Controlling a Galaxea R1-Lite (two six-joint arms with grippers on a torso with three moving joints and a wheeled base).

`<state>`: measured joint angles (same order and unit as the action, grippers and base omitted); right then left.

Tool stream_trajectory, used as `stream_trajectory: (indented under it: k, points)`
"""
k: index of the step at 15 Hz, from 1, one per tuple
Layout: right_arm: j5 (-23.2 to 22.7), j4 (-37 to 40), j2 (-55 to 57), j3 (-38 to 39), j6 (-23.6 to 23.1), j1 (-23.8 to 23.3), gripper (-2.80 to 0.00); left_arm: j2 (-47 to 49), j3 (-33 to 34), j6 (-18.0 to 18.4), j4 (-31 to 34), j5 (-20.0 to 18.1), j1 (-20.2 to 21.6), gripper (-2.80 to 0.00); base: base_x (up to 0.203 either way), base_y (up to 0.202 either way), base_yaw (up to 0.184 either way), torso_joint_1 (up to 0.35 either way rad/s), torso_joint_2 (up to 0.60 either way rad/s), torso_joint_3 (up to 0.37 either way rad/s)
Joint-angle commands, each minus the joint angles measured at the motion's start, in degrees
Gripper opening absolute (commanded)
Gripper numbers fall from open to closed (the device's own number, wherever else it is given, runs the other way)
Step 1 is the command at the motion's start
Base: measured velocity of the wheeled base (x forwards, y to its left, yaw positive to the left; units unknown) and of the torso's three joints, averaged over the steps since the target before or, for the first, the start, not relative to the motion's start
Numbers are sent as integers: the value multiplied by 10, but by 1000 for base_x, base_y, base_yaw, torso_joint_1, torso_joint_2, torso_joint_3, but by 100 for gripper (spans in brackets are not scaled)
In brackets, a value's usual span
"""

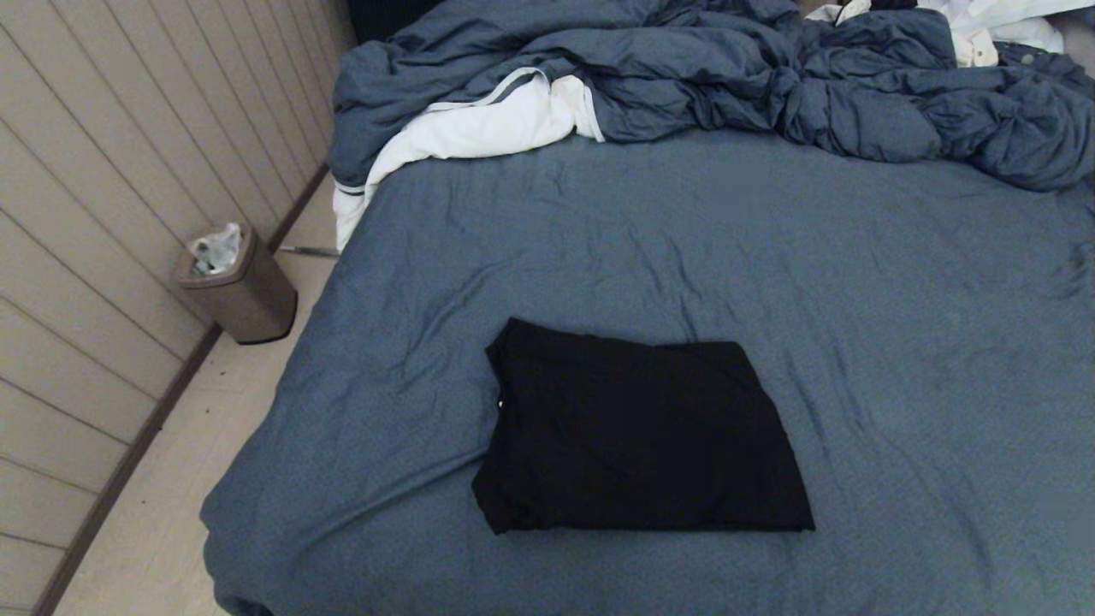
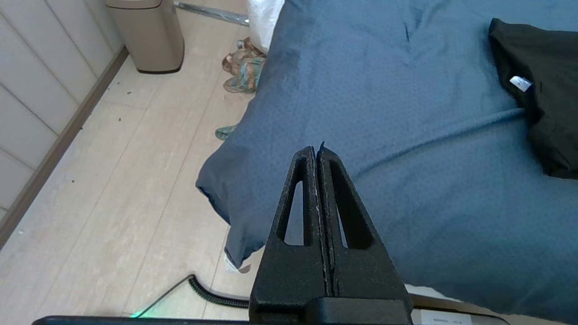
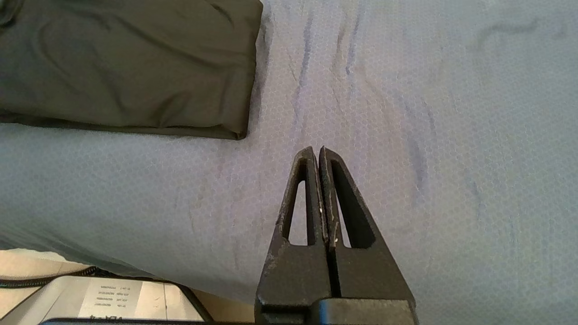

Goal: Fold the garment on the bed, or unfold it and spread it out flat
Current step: Unford the black T-shirt

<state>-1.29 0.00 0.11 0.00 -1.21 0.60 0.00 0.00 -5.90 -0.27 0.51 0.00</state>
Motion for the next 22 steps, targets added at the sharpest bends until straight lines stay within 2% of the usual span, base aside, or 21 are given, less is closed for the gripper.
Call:
stream_trajectory:
  k: [1,11,14,18,22]
  points:
    - [0,-1,1,0,0,0,-280,1,0,-1,0,0,0,-280,0,0,0,0,0,0]
    - [-1,-1,1,0,-2,0,-280,1,0,-1,0,0,0,-280,0,0,0,0,0,0]
    - [-1,5,1,-10,-19,0,-280,1,0,-1,0,0,0,-280,0,0,0,0,0,0]
    - [-24,51,68,-132,-32,1,-280,1,0,0,0,0,0,-280,0,0,0,0,0,0]
    - [-38,77,248,-290,-32,21,-280,1,0,0,0,0,0,-280,0,0,0,0,0,0]
